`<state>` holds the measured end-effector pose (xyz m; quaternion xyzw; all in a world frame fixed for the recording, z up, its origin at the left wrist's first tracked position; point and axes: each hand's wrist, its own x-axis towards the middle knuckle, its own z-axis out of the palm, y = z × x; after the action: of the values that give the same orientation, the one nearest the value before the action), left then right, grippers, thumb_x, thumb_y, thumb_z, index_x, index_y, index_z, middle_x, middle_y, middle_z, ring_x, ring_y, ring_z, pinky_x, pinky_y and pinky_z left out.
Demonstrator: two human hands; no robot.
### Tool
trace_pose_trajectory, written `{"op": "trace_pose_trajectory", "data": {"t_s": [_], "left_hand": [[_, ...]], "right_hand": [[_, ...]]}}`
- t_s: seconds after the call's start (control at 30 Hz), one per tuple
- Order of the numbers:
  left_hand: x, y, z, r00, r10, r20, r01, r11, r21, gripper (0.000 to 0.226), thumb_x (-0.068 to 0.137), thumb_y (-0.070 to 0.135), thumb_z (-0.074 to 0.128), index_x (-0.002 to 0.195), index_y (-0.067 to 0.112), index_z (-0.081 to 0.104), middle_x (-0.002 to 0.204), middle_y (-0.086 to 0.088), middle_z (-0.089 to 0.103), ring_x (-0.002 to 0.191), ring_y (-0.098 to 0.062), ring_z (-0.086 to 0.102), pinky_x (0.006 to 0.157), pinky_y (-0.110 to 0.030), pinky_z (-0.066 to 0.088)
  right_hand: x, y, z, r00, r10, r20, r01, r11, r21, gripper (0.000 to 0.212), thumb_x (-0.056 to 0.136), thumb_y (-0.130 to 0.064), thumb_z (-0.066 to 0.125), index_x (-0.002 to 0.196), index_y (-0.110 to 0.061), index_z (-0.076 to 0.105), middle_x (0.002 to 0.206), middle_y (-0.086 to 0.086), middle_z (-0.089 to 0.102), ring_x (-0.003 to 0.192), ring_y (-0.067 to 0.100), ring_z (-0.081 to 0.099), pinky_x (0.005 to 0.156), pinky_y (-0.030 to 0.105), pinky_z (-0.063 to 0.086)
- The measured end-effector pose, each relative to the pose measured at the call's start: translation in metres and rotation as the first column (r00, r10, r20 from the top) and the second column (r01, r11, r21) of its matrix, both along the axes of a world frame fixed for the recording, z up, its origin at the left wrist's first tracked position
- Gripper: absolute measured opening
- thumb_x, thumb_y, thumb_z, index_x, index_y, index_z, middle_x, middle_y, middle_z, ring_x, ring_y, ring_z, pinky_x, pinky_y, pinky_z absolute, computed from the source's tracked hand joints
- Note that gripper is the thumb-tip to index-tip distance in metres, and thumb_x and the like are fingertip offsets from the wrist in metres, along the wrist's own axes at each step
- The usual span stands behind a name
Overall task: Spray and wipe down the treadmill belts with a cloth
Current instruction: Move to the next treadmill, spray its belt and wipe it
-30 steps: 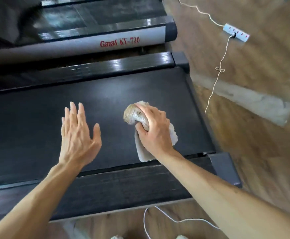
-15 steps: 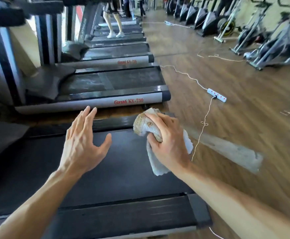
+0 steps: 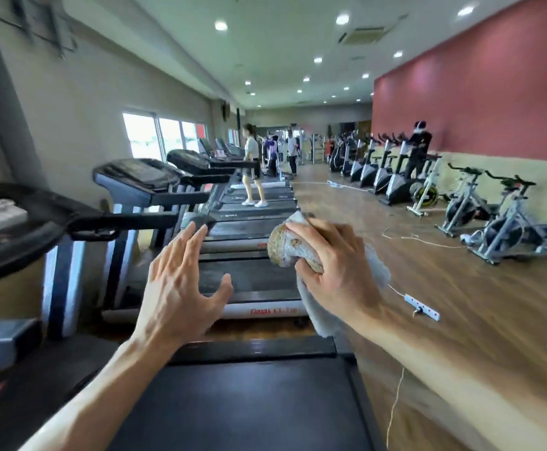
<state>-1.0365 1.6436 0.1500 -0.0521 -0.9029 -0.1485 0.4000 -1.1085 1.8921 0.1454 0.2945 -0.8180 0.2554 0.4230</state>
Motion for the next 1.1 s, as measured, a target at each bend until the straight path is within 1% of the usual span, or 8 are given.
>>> {"op": "trace_pose_trajectory", "data": {"t_s": [0.1,0.23,0.33,0.47,0.57,0.8,0.97,1.1], "left_hand": [[0.047,-0.008,0.072,0.989,0.082,-0.123,-0.086,0.996,-0.025,0.087,0.081,0.057,0.051,0.154,0.015,0.035,0.161,-0.008,0.037,0.146,-0.027,0.034,0.121,-0.05,0.027],[0.111,-0.008,0.148,0.961,0.167,-0.219,-0.18,0.983,-0.038,0.086,0.08,0.054,0.057,0.154,0.017,0.033,0.162,-0.006,0.033,0.147,-0.025,0.031,0.122,-0.05,0.023],[0.152,-0.005,0.191,0.944,0.216,-0.248,-0.238,0.969,-0.064,0.089,0.081,0.058,0.054,0.157,0.022,0.027,0.165,-0.002,0.027,0.149,-0.023,0.026,0.124,-0.046,0.019],[0.212,-0.011,0.23,0.899,0.296,-0.321,-0.316,0.949,-0.009,0.087,0.086,0.057,0.061,0.158,0.026,0.023,0.166,0.0,0.023,0.149,-0.023,0.023,0.122,-0.044,0.019],[0.255,-0.023,0.237,0.873,0.35,-0.339,-0.375,0.927,-0.01,0.091,0.081,0.064,0.051,0.158,0.027,0.021,0.166,0.001,0.022,0.15,-0.021,0.023,0.122,-0.042,0.017],[0.349,-0.08,0.213,0.811,0.49,-0.319,-0.512,0.859,0.015,0.094,0.077,0.07,0.043,0.158,0.027,0.021,0.167,0.001,0.02,0.152,-0.021,0.02,0.125,-0.045,0.016],[0.429,-0.144,0.175,0.767,0.58,-0.274,-0.588,0.807,0.064,0.093,0.076,0.072,0.042,0.156,0.031,0.022,0.166,0.004,0.021,0.151,-0.019,0.022,0.124,-0.044,0.019],[0.502,-0.201,0.153,0.73,0.651,-0.21,-0.655,0.753,0.059,0.093,0.076,0.071,0.041,0.157,0.028,0.023,0.167,0.003,0.021,0.152,-0.021,0.022,0.124,-0.048,0.022]], "right_hand": [[0.031,0.001,0.069,0.99,0.043,-0.134,-0.032,0.996,0.078,0.056,0.092,-0.044,0.048,0.146,-0.031,0.051,0.142,-0.003,0.055,0.123,0.027,0.05,0.1,0.05,0.046],[0.075,0.002,0.156,0.95,0.076,-0.303,-0.051,0.994,0.092,0.056,0.092,-0.04,0.057,0.147,-0.029,0.052,0.143,0.001,0.055,0.122,0.031,0.05,0.104,0.051,0.041],[0.107,-0.005,0.205,0.919,0.091,-0.384,-0.054,0.993,0.105,0.059,0.091,-0.041,0.062,0.148,-0.027,0.054,0.144,0.003,0.055,0.123,0.032,0.049,0.104,0.053,0.042],[0.146,-0.026,0.244,0.879,0.13,-0.459,-0.105,0.991,0.08,0.062,0.09,-0.042,0.069,0.148,-0.029,0.053,0.147,0.003,0.054,0.123,0.031,0.047,0.103,0.052,0.042],[0.179,-0.053,0.254,0.861,0.196,-0.468,-0.182,0.98,0.077,0.062,0.089,-0.047,0.062,0.148,-0.029,0.053,0.148,0.004,0.053,0.124,0.032,0.045,0.103,0.052,0.04],[0.254,-0.143,0.232,0.784,0.363,-0.503,-0.352,0.928,0.122,0.074,0.08,-0.039,0.086,0.147,-0.025,0.056,0.146,0.009,0.054,0.123,0.029,0.04,0.104,0.046,0.034],[0.307,-0.221,0.197,0.76,0.458,-0.46,-0.434,0.886,0.165,0.078,0.08,-0.039,0.085,0.149,-0.029,0.048,0.149,0.009,0.052,0.126,0.033,0.046,0.104,0.051,0.039],[0.358,-0.287,0.172,0.757,0.481,-0.442,-0.466,0.872,0.149,0.074,0.08,-0.036,0.085,0.146,-0.026,0.053,0.145,0.01,0.054,0.121,0.03,0.043,0.1,0.049,0.042]]}}
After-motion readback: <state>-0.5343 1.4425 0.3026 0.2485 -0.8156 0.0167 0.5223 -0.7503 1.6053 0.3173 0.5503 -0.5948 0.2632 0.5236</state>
